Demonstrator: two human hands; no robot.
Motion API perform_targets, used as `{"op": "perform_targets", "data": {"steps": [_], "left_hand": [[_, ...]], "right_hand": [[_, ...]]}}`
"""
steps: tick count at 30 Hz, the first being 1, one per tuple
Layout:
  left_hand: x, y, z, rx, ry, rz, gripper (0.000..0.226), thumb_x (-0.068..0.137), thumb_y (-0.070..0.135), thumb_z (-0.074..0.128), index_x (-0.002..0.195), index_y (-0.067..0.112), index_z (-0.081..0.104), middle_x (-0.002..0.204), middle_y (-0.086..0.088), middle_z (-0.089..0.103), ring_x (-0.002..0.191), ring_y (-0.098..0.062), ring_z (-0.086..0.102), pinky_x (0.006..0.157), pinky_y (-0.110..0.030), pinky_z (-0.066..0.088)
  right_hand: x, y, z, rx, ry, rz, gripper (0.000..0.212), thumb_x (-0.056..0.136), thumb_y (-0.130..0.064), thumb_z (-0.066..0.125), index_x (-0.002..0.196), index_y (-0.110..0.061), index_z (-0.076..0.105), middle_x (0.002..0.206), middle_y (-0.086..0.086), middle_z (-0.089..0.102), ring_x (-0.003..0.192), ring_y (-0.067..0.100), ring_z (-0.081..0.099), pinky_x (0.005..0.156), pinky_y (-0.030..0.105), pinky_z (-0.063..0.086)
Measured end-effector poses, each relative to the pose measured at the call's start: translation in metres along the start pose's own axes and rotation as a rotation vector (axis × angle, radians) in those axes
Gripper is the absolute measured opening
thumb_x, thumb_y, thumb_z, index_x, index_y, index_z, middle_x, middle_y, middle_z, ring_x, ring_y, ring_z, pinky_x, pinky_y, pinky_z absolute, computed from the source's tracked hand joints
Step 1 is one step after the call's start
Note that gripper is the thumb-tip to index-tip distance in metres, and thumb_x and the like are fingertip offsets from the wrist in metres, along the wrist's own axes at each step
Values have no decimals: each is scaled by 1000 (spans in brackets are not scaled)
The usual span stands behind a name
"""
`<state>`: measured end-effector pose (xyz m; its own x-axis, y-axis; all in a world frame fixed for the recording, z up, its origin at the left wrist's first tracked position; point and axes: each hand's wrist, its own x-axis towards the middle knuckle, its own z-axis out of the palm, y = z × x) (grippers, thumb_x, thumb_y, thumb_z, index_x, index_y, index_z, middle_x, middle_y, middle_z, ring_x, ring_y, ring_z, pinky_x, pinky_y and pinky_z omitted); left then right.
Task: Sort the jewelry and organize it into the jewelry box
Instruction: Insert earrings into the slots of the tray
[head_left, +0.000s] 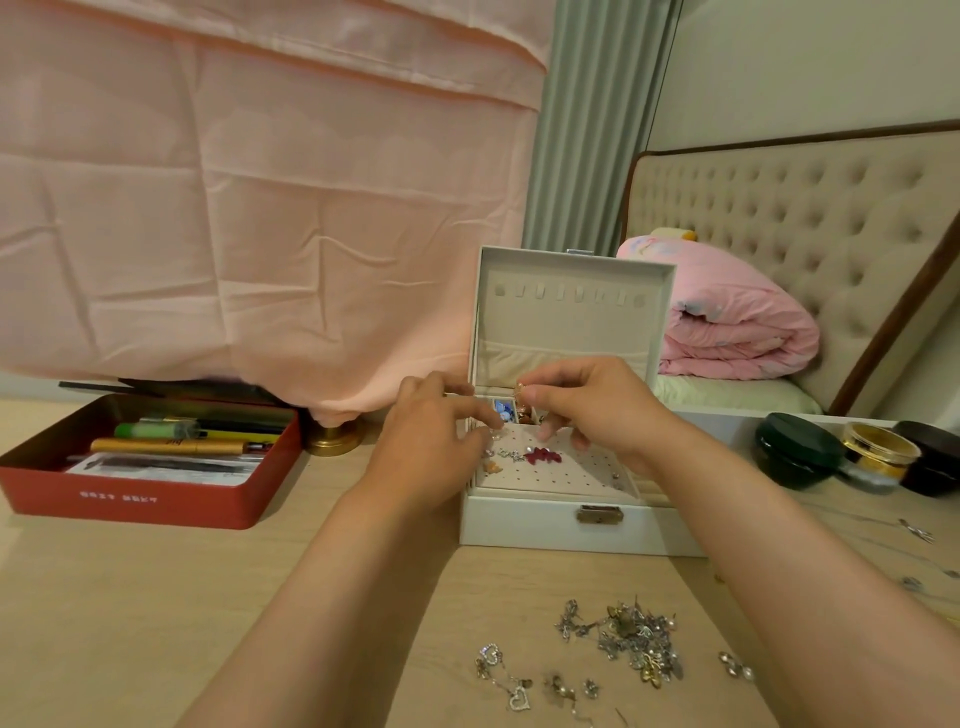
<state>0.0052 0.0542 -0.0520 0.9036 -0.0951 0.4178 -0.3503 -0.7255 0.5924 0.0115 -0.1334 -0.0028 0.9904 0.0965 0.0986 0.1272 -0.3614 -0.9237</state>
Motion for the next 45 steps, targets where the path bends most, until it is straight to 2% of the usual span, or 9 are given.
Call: {"op": "perform_targets", "data": {"steps": [2, 8, 10, 14, 18, 23, 30, 39, 45], "left_hand": [[1, -4, -1, -16, 49, -19, 18, 93, 27, 61, 96, 42, 71, 114, 17, 50, 117, -9, 34, 102, -31, 34], [-1, 0, 1, 36, 59, 28, 18, 94, 36, 61, 107, 40, 72, 116, 15, 51, 117, -9, 36, 98, -30, 37], [-1, 0, 3, 89, 29, 20, 18, 93, 39, 63, 107, 42, 73, 118, 13, 51, 118, -11, 37, 99, -34, 39], [-1, -2, 2, 67, 63, -47, 11, 89, 39, 67, 96, 43, 75, 116, 13, 53, 114, -12, 38, 93, -34, 42], [0, 0, 1, 40, 65, -87, 8, 88, 38, 70, 92, 44, 74, 116, 15, 55, 114, -10, 38, 89, -33, 41], [0, 0, 1, 30, 50, -109, 12, 89, 37, 68, 100, 41, 71, 124, 9, 56, 120, -14, 39, 90, -32, 39], [1, 1, 2, 15, 30, -123, 10, 90, 33, 67, 88, 43, 67, 122, 8, 58, 119, -16, 41, 89, -32, 38], [1, 0, 2, 50, 25, -69, 14, 91, 38, 65, 104, 42, 68, 122, 9, 58, 117, -14, 42, 92, -35, 43], [1, -1, 1, 50, 19, -65, 8, 91, 36, 63, 93, 43, 67, 116, 11, 56, 114, -14, 43, 89, -35, 43]], "right_hand": [[1, 2, 5, 247, -77, 131, 20, 93, -11, 69, 112, -5, 70, 101, 12, 77, 59, 15, 70, 37, 19, 40], [2, -2, 3, 882, -243, 287, 27, 97, -15, 57, 118, 2, 62, 89, 6, 77, 56, 4, 67, 42, 10, 50], [3, 0, 3, 792, -210, 249, 19, 97, -12, 58, 110, 0, 65, 92, 5, 77, 55, 4, 65, 41, 11, 48], [2, 2, 5, 208, -146, 83, 18, 96, -6, 65, 112, 0, 69, 82, 6, 76, 48, 7, 58, 40, 16, 41], [6, 2, 8, -227, -168, -57, 12, 90, -8, 73, 101, -11, 77, 81, 18, 75, 51, 12, 61, 51, 26, 51], [11, 10, 12, -283, -162, -126, 18, 87, -9, 77, 90, -26, 80, 86, 2, 78, 84, 20, 74, 79, 30, 60], [14, 18, 10, -277, -83, -102, 16, 83, -11, 81, 90, -25, 81, 83, -6, 78, 71, -2, 69, 68, 12, 50], [16, 5, 14, -565, -151, -152, 12, 86, -20, 79, 90, -31, 82, 72, -11, 75, 63, 5, 71, 76, 34, 60], [14, 2, 16, -643, -90, -174, 10, 84, -23, 79, 89, -32, 81, 77, -14, 74, 72, 3, 70, 83, 38, 58]]}}
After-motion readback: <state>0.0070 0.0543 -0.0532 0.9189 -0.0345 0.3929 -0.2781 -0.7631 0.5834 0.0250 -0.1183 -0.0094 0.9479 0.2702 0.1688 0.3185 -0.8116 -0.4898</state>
